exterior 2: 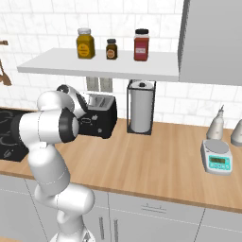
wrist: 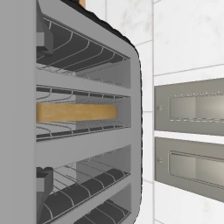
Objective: Start the toaster. Once the lever pops up, take the bread to the plate on the dining counter.
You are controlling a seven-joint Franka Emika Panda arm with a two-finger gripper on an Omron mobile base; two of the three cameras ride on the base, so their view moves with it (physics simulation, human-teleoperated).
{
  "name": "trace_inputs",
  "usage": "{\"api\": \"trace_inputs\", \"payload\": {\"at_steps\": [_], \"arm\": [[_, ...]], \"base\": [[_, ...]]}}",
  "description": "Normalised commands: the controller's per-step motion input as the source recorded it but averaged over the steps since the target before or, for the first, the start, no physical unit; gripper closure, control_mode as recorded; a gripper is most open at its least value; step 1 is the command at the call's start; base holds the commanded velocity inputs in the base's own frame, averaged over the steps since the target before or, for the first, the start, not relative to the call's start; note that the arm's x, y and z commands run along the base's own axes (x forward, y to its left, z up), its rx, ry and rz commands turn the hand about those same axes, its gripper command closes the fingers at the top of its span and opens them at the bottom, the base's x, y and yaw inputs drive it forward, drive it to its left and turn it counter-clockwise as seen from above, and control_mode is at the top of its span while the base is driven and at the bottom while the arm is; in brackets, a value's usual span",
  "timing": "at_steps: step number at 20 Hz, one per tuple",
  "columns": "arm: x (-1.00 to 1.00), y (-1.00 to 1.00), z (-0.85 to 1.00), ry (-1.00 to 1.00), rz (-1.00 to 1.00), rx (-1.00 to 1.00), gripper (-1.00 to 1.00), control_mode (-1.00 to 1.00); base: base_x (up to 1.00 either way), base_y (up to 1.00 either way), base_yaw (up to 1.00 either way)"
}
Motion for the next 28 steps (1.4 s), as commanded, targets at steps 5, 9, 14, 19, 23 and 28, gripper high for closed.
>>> {"api": "trace_inputs", "payload": {"at_steps": [5,9,14,19,23,28], "arm": [[0.00,0.00,0.00,0.00,0.00,0.00,-1.00,-1.00],[0.00,0.00,0.00,0.00,0.00,0.00,-1.00,-1.00],[0.00,0.00,0.00,0.00,0.00,0.00,-1.00,-1.00],[0.00,0.00,0.00,0.00,0.00,0.00,-1.00,-1.00],[0.00,0.00,0.00,0.00,0.00,0.00,-1.00,-1.00],[0.00,0.00,0.00,0.00,0.00,0.00,-1.00,-1.00]], "base": [[0.00,0.00,0.00],[0.00,0.00,0.00],[0.00,0.00,0.00],[0.00,0.00,0.00],[0.00,0.00,0.00],[0.00,0.00,0.00]]}}
